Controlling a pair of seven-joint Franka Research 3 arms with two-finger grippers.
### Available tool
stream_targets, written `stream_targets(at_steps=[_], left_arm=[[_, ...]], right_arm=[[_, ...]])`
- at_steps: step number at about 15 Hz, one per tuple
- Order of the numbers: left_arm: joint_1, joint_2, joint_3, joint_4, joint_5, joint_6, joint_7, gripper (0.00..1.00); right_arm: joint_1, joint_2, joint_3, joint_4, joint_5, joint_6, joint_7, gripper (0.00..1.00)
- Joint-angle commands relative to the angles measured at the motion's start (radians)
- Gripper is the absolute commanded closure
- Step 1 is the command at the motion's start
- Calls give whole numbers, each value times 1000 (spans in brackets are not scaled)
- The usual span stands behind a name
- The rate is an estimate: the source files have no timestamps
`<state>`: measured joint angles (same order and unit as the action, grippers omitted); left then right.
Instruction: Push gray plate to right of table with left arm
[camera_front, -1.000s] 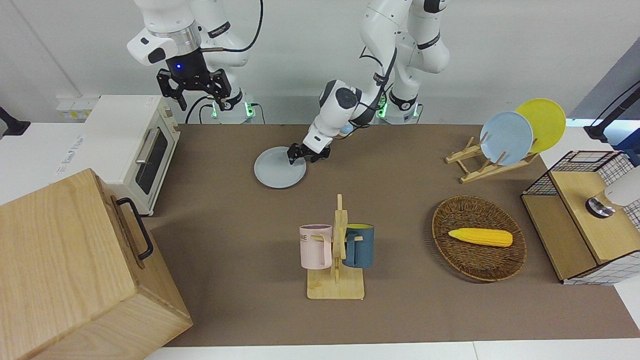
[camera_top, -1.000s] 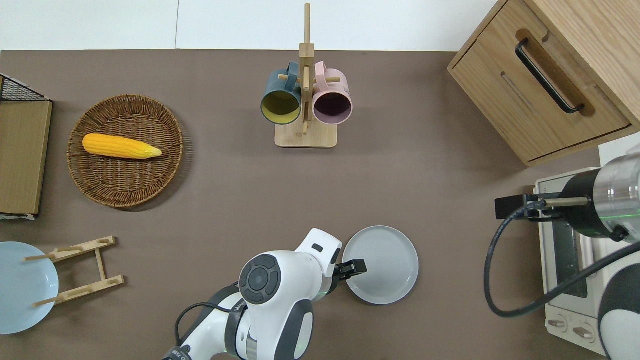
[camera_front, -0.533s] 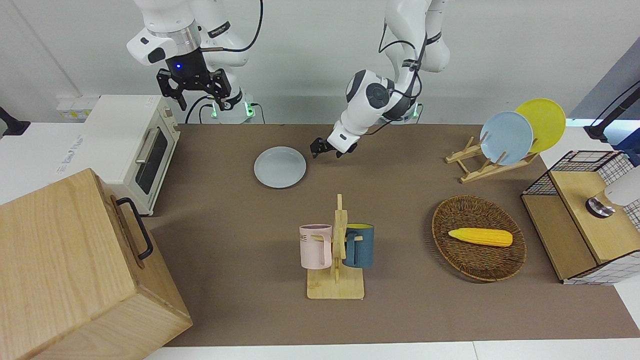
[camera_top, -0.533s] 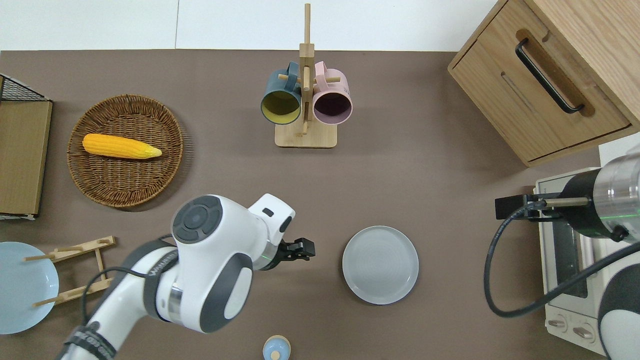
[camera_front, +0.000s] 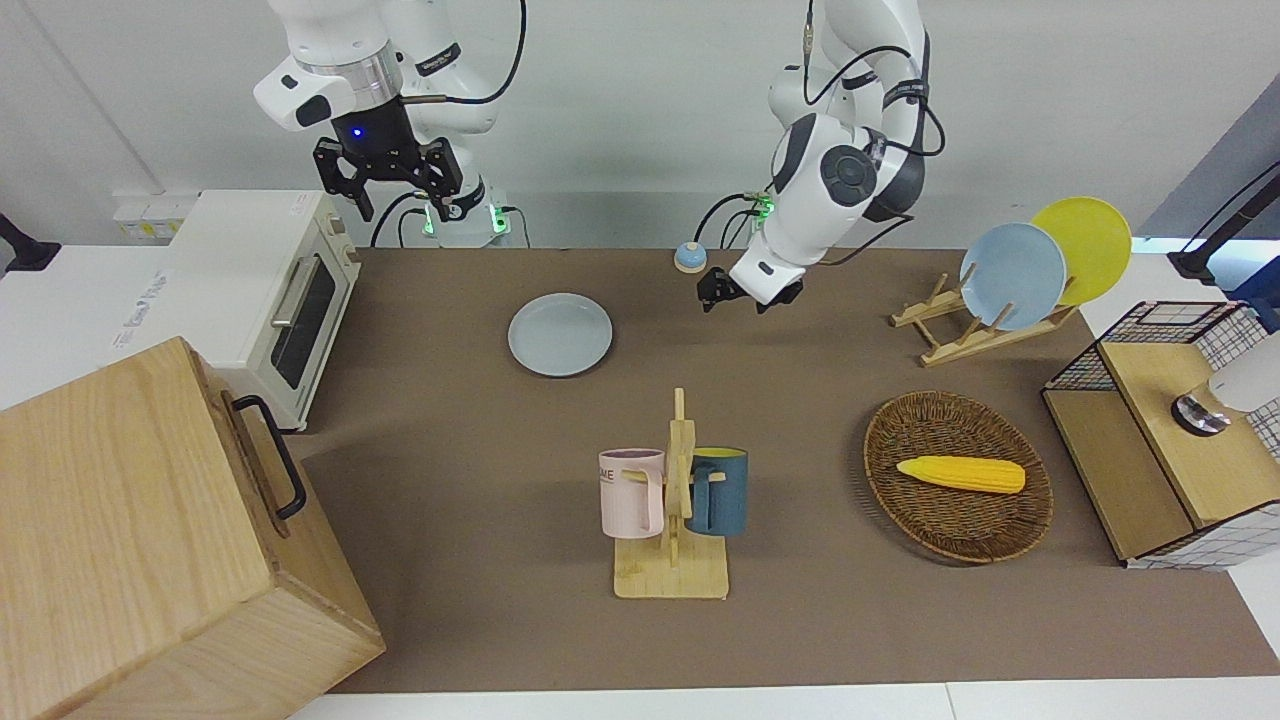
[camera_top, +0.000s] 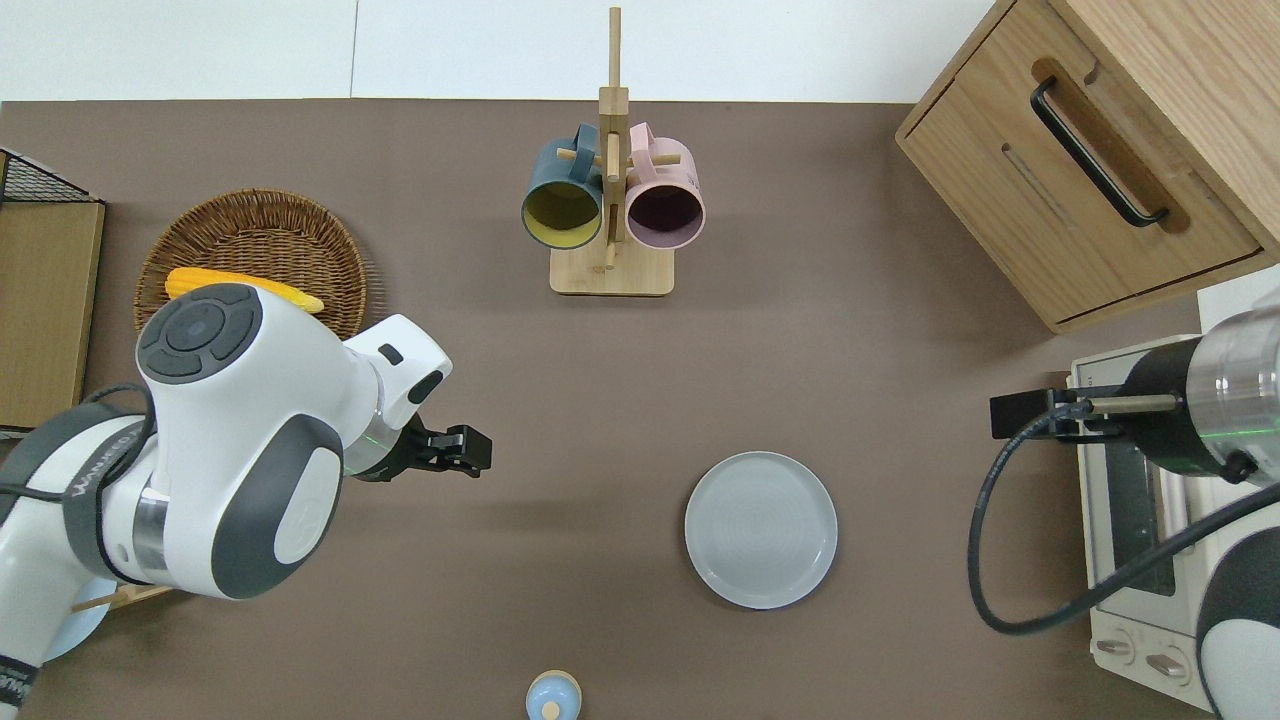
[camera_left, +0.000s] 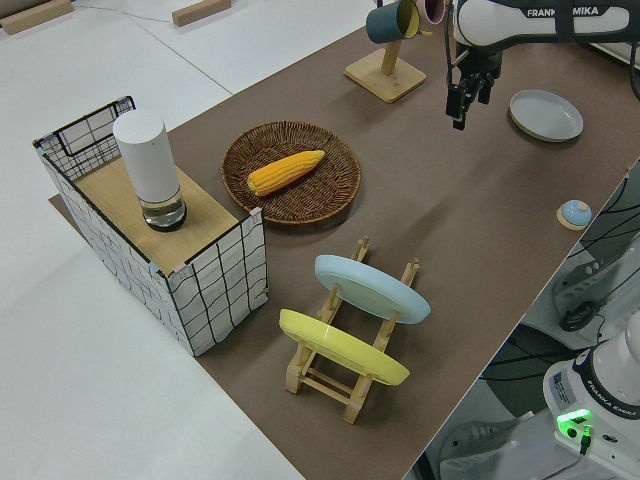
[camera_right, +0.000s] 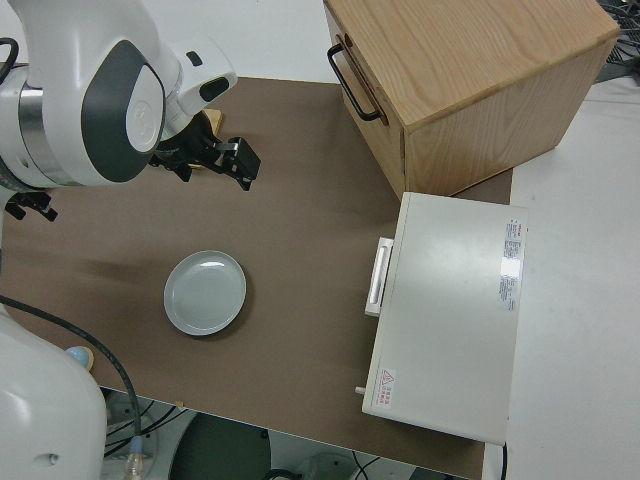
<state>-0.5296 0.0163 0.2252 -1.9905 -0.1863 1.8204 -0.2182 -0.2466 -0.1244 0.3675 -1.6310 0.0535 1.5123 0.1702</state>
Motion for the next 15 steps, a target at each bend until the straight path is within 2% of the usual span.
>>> stream_targets(at_steps=[1, 5, 9, 12, 14, 15], left_arm=[[6, 5, 19, 73, 91, -75, 13, 13], [14, 4, 45, 110, 143, -79, 11, 11], [75, 5, 32, 202, 180, -102, 13, 11], [161, 4, -16, 284, 180, -130, 14, 11], [210, -24, -70, 294, 183, -139, 14, 11], [224, -38, -82, 294, 183, -139, 13, 11]], right_arm=[[-29, -27, 16, -27, 22, 0, 11, 5], [-29, -27, 16, -27, 22, 0, 11, 5], [-29, -27, 16, -27, 22, 0, 11, 5], [-29, -27, 16, -27, 22, 0, 11, 5], [-29, -27, 16, -27, 22, 0, 11, 5], [-29, -27, 16, -27, 22, 0, 11, 5]])
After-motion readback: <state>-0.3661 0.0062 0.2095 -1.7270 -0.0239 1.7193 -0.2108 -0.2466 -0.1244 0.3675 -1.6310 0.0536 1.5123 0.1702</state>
